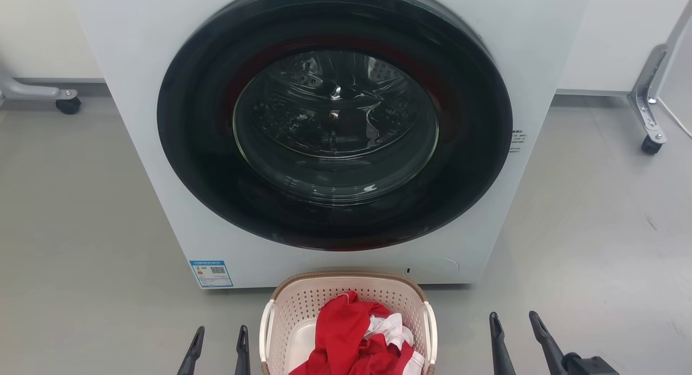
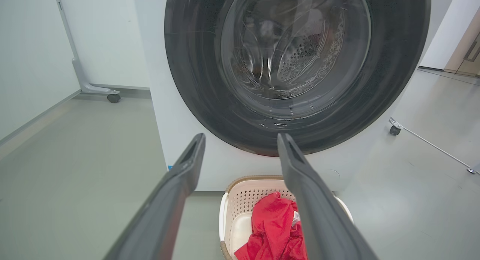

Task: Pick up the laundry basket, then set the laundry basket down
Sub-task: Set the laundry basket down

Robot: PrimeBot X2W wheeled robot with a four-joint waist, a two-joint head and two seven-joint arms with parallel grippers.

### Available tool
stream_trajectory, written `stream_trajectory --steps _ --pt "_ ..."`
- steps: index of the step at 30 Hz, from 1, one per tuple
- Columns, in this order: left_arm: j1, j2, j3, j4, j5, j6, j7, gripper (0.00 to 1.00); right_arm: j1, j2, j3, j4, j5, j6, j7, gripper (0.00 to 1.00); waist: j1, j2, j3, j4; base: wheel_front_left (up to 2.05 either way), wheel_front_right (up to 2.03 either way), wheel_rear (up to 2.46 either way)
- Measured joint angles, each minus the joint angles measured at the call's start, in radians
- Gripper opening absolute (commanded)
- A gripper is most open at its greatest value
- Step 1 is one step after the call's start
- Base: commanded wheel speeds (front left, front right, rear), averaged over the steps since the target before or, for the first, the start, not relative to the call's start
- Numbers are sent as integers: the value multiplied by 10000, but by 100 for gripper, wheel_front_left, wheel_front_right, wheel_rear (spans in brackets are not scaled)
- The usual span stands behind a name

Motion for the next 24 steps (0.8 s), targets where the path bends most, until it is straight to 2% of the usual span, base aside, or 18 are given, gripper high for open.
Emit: stream_trajectory --steps 7,24 --pt "448 -176 282 -550 458 0 0 100 745 182 -593 -786 -663 0 0 100 0 0 5 2 0 0 0" --pt "636 -341 370 -1162 1154 0 0 100 1040 422 -934 -1841 -1427 0 -2 100 1 0 103 -67 0 0 0"
